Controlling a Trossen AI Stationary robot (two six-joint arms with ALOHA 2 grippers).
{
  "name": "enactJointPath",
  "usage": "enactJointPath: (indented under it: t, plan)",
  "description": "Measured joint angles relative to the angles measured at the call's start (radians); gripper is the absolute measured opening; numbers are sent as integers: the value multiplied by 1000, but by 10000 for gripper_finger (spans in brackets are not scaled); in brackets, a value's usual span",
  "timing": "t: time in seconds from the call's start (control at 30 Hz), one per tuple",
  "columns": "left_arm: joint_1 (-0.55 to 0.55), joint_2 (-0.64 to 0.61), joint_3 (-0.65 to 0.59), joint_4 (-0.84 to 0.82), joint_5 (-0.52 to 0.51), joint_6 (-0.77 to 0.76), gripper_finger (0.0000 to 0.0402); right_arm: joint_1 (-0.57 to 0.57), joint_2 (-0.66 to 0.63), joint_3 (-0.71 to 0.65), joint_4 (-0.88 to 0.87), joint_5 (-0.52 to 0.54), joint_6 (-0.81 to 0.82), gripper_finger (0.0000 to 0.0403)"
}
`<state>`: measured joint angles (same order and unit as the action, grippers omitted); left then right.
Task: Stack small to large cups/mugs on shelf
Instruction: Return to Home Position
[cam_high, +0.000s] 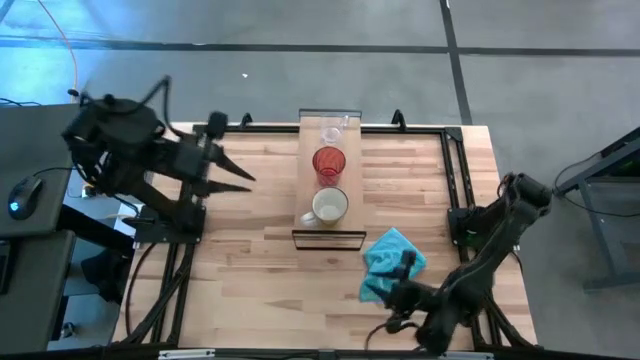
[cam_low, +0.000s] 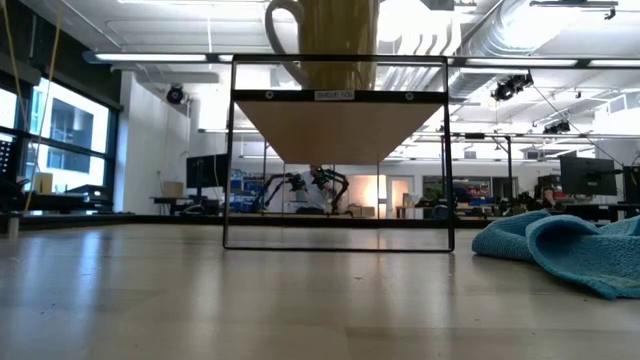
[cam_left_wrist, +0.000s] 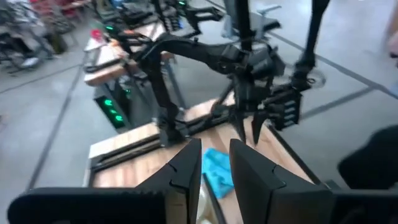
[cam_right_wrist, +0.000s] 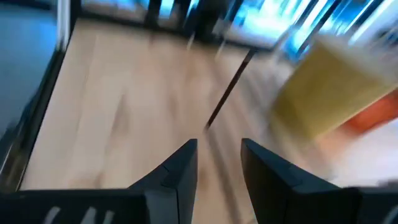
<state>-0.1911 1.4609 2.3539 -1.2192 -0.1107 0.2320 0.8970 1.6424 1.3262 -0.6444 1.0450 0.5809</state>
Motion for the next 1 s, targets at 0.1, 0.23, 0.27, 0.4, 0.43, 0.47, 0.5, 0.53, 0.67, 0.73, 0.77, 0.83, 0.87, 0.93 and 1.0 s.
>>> enactJointPath:
  t: [0.1, 0.23, 0.27, 0.4, 0.43, 0.47, 0.5, 0.53, 0.67, 0.73, 0.77, 0.83, 0.87, 0.93, 1.0]
  plan:
    - [1, -25, 0, 0, -38, -1, 74, 0, -100, 0, 52, 89, -138, 116]
    - [1, -47, 0, 12, -41, 3, 74, -17, -242, 0, 111, 145, -325, 116]
    - [1, -53, 0, 16, -41, 7, 74, -22, -278, 0, 121, 162, -371, 116]
    - [1, -72, 0, 39, -43, 33, 74, -62, -429, 0, 188, 182, -535, 116]
    - [1, -77, 0, 51, -47, 41, 74, -74, -465, 0, 208, 177, -575, 116]
    - [1, -82, 0, 57, -58, 51, 74, -89, -499, 0, 231, 171, -617, 116]
    - [1, -86, 0, 63, -73, 60, 74, -103, -530, 0, 250, 158, -661, 116]
    - [1, -92, 0, 74, -90, 71, 74, -119, -561, 0, 270, 143, -701, 116]
    - [2, -114, 0, 113, -161, 112, 74, -192, -669, 0, 352, 30, -831, 116]
    - [2, -125, 0, 136, -190, 135, 74, -231, -709, 1, 393, -43, -889, 116]
    - [2, -131, 0, 144, -194, 146, 74, -250, -727, 1, 410, -79, -913, 116]
    - [2, -143, 0, 164, -211, 161, 74, -284, -754, 1, 441, -142, -958, 116]
    - [2, -148, 0, 167, -224, 169, 74, -300, -766, 1, 450, -167, -978, 116]
    - [2, -159, 0, 182, -271, 184, 74, -326, -784, 1, 461, -200, -1006, 116]
    - [2, -171, 0, 185, -306, 193, 74, -347, -797, 1, 460, -216, -1021, 116]
